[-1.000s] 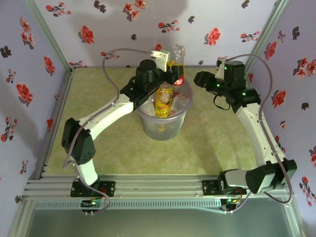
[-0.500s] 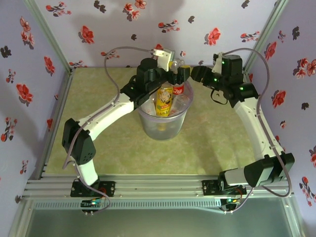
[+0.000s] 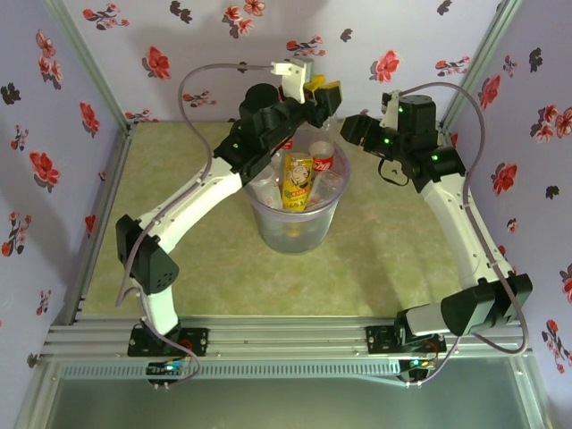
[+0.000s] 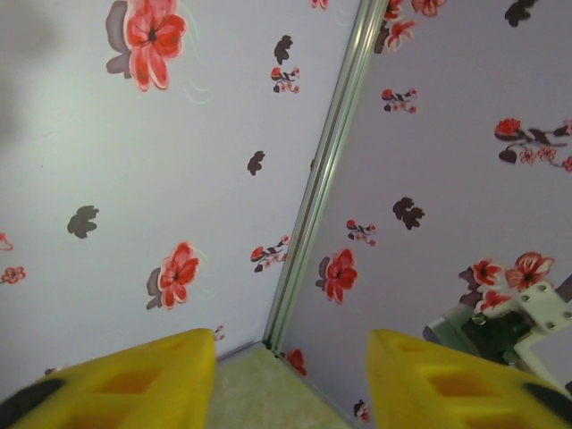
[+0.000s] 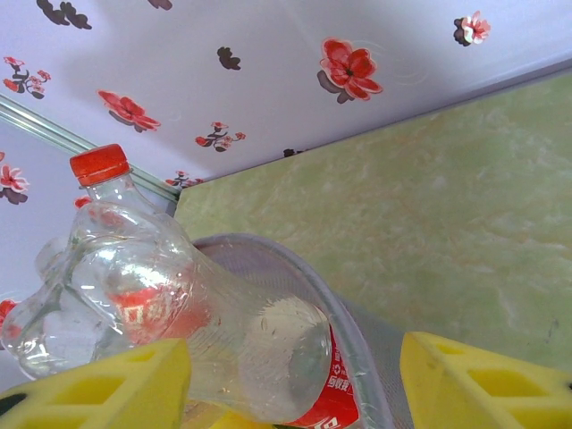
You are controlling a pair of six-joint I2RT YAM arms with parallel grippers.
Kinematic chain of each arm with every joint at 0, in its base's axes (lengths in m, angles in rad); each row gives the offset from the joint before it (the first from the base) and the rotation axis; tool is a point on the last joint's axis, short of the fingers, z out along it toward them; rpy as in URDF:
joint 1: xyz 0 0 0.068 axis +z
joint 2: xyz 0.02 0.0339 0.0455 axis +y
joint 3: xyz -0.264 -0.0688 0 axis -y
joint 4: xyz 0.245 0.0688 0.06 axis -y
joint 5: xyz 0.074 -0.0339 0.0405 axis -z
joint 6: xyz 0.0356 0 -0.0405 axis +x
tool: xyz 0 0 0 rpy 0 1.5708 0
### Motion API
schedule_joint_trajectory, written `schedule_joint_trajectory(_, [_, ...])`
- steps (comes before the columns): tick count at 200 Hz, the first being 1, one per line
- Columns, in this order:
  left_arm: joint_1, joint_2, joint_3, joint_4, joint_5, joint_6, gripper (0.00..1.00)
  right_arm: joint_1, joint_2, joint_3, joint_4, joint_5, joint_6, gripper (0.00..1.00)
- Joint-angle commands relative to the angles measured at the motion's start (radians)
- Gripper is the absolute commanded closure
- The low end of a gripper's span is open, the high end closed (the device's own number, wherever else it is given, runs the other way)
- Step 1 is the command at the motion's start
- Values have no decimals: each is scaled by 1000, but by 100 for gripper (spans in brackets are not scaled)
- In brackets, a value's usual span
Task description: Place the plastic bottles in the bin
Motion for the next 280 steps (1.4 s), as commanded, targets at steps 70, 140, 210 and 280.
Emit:
schedule_joint_trajectory(70, [-2, 58, 27, -396, -30, 94, 80, -16, -71, -57, -15, 41, -31, 36])
schedule_joint_trajectory(140, [-2, 47, -52, -424, -31, 90, 84, -16, -67, -72, -8, 36, -21, 36])
schedule_joint_trajectory(210, [-2, -31, 13, -350, -13, 101, 45, -16, -61, -63, -8, 36, -18, 36])
schedule_joint_trajectory(280, [66, -180, -105, -316, -102, 75, 32, -17, -66, -76, -22, 38, -29, 36])
